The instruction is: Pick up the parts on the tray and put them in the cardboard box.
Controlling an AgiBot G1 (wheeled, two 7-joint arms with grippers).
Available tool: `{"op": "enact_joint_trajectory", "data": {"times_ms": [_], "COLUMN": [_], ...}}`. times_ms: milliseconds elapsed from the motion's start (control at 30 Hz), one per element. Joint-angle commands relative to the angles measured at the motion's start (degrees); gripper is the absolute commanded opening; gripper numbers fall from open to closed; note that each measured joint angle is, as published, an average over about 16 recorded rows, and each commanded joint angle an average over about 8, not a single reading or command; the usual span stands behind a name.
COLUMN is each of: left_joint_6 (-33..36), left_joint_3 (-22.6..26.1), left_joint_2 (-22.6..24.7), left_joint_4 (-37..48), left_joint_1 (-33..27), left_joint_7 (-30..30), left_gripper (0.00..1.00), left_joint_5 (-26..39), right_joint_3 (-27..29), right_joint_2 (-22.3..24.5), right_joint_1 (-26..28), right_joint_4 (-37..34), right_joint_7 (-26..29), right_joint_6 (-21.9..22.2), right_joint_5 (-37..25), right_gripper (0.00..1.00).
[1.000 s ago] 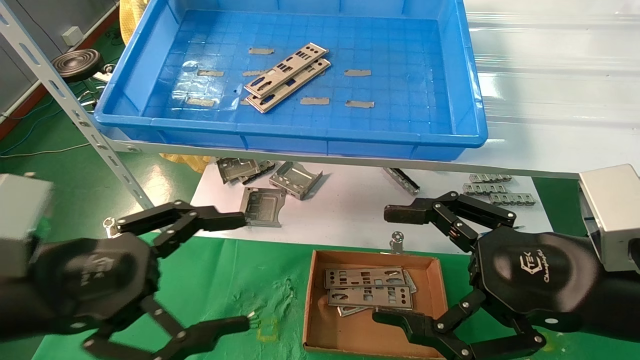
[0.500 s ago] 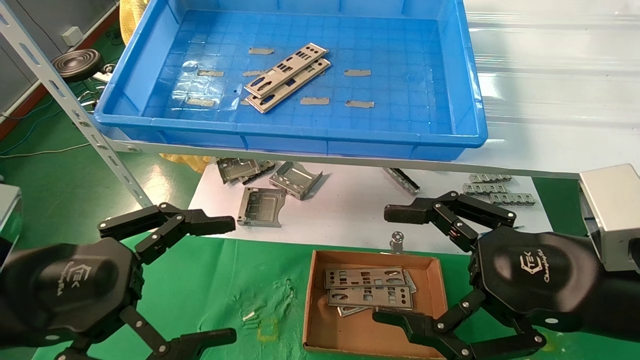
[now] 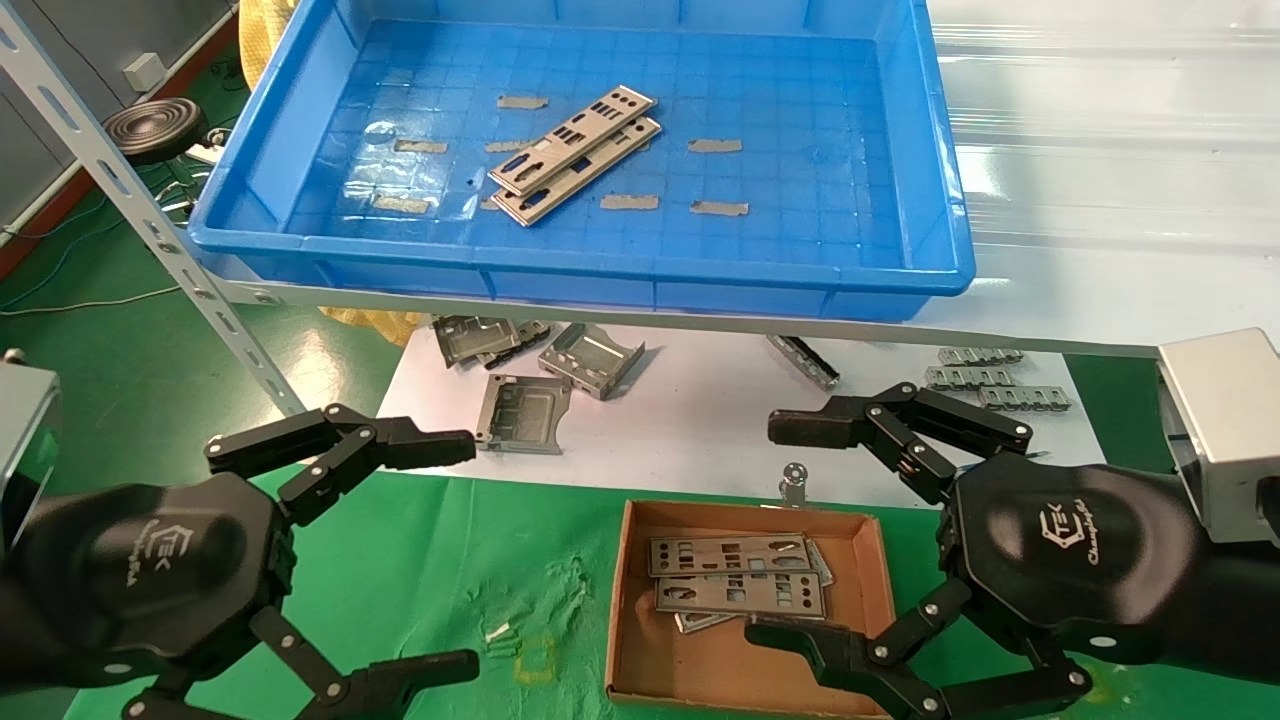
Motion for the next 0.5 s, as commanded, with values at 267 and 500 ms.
{"op": "enact_joint_trajectory", "data": {"times_ms": [267, 500], "left_joint_6": [-0.05, -0.08], "left_joint_3": [0.15, 0.20], "left_joint_2": [0.12, 0.15], "left_joint_4": [0.15, 0.20], "left_joint_1": [-0.07, -0.10], "left_joint_7": [0.05, 0.07], "left_gripper": [1.00, 1.00], "left_joint_5": [0.06, 0.09], "right_joint_3": [0.00, 0.00], "right_joint_2": [0.00, 0.00], "right_joint_1": [0.00, 0.00], "right_joint_4": [0.00, 0.00], "right_joint_7": [0.00, 0.00], "right_joint_6": [0.00, 0.00], "right_joint_5": [0.00, 0.00], "right_gripper": [1.00, 1.00]}}
